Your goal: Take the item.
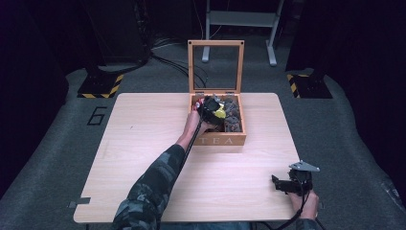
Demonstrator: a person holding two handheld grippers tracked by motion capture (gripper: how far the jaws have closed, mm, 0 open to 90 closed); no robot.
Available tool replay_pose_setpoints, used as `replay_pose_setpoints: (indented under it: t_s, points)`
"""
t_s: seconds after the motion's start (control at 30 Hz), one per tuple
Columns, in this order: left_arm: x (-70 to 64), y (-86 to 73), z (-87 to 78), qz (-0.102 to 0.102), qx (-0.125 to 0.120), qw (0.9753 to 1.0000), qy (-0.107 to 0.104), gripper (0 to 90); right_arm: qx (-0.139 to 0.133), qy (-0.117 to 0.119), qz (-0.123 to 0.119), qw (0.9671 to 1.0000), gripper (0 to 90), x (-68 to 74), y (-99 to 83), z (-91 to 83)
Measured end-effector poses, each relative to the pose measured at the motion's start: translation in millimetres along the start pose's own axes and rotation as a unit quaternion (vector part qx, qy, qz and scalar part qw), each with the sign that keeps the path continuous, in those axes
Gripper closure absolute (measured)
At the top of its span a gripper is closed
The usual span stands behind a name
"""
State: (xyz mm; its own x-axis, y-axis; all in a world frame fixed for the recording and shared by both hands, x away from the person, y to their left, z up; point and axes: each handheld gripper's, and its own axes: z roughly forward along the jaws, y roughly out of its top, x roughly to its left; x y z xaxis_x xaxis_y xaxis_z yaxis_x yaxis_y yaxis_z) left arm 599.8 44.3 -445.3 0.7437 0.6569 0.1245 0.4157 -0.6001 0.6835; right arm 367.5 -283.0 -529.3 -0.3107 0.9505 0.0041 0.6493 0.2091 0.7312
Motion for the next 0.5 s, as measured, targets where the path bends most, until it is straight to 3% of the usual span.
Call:
replay_pose_setpoints:
  t_s: [0.37, 0.4, 0.43, 0.5]
  points:
    - [1.2, -2.2, -3.1, -0.004, -0.014, 0.9999, -0.008, 39.0, -0.001, 0.0, -0.001, 1.0, 6.0, -0.4, 0.0, 0.0]
    - [1.6, -1.9, -5.5, -0.007, -0.023, 0.9997, -0.004, 41.9, -0.001, 0.0, -0.002, 1.0, 6.0, -0.4, 0.0, 0.0]
    - [2.4, -1.5, -7.1, -0.005, -0.023, 0.9997, -0.001, 50.4, -0.001, 0.0, 0.0, 1.0, 6.0, -0.2, 0.0, 0.0]
    - [2.5, -2.2, -4.5, 0.005, -0.008, 1.0, -0.003, 49.5, -0.001, 0.0, 0.0, 1.0, 6.1, -0.2, 0.1, 0.0]
